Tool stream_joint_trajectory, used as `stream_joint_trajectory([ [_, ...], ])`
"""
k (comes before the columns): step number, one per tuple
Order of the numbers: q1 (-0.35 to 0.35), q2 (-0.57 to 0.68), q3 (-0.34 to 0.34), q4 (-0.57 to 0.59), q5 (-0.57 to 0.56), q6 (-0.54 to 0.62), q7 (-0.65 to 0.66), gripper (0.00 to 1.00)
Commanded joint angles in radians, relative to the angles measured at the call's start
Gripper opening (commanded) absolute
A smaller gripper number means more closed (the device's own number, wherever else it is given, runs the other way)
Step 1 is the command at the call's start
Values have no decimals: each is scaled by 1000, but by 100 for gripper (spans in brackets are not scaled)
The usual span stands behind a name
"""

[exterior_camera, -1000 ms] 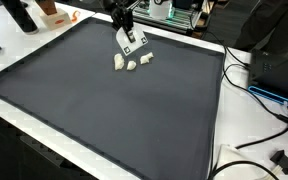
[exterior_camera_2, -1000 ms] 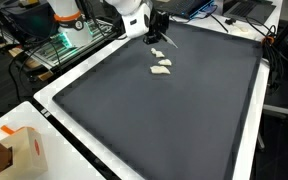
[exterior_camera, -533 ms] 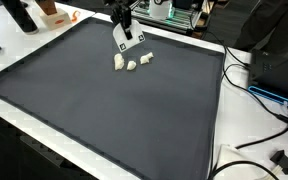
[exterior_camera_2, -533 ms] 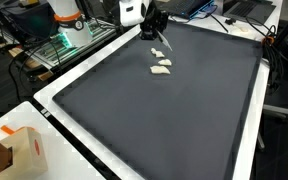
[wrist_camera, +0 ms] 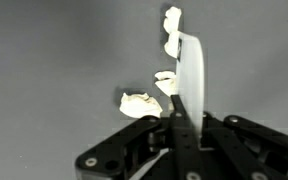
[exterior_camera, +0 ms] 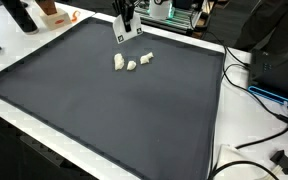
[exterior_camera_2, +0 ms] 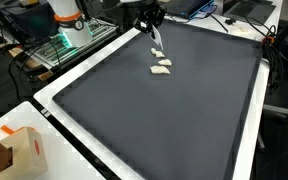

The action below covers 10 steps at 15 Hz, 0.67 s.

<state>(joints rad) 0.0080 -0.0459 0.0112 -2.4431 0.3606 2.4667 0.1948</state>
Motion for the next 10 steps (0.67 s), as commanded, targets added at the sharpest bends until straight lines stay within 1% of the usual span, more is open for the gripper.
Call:
stream_joint_trajectory([
  [1,-1,-54,20,-12,-204,-68,187,1],
  [3,1,-67,34,4,-295,-127,261,1],
  [5,3,-75,49,25,-354,-194,305,1],
  [8,9,-81,66,64,-404,-296,305,1],
  [10,15,-81,72,91,-407,-359,270,1],
])
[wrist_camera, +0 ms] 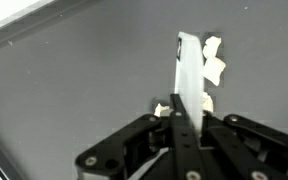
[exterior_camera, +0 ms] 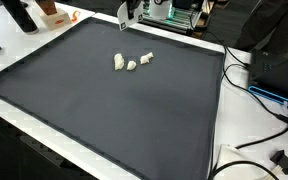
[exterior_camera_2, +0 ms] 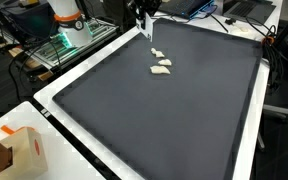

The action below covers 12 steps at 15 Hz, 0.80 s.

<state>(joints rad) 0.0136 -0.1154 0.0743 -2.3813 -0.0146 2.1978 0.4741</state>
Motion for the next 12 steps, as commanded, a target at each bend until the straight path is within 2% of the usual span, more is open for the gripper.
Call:
stream_joint_trajectory([
  [1,4,-1,2,13,-7,-31,-3,4],
  [9,8,-1,8,32,-9,-68,-6,4],
  [10,8,-1,8,32,-9,-68,-6,1],
  [12,8,35,24,43,-60,-48,94,1],
])
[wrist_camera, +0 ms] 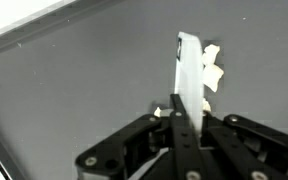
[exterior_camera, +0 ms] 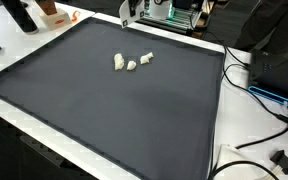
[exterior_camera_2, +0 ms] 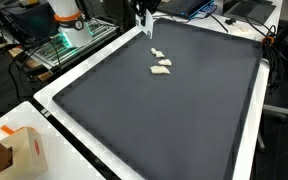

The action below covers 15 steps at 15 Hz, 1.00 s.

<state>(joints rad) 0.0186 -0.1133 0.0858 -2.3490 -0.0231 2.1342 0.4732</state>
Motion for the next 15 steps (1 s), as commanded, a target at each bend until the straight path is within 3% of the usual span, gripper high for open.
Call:
stream_joint_trajectory([
  [1,2,51,19,18,-75,13,160,1],
  [8,37,176,20,92,-283,-64,610,1],
  [15,90,313,-4,210,-359,-241,801,1],
])
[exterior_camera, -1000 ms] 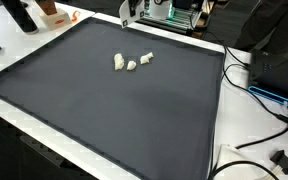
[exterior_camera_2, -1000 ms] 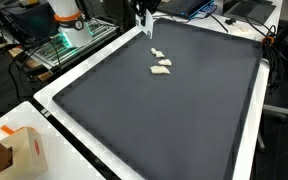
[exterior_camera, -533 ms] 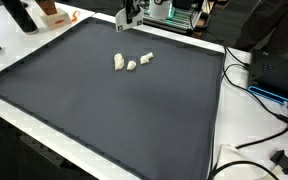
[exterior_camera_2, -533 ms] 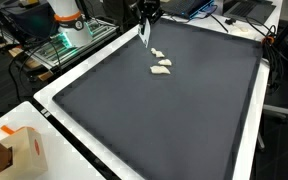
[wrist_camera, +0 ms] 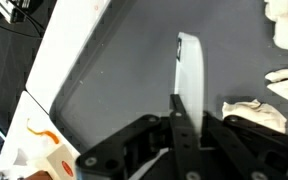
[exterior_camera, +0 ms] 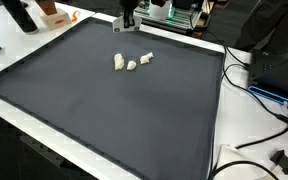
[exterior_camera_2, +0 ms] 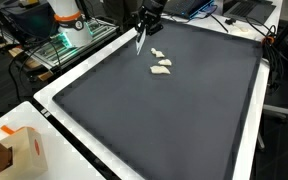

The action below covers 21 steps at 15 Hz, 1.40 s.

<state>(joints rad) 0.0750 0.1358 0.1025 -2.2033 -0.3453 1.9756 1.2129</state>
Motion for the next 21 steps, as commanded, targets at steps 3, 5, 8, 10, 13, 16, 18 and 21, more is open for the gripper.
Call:
stream_joint_trajectory([
  [3,57,122,-29,119,-50,-169,84,1],
  [5,72,158,-34,153,-56,-223,89,1],
  [8,94,210,-42,203,-68,-296,82,1],
  [10,109,242,-46,234,-77,-340,72,1],
  [13,129,284,-50,274,-96,-397,58,1],
  [16,146,318,-50,308,-121,-435,39,1],
  [18,157,337,-50,327,-141,-455,24,1],
  [21,175,358,-47,350,-172,-466,-4,1],
])
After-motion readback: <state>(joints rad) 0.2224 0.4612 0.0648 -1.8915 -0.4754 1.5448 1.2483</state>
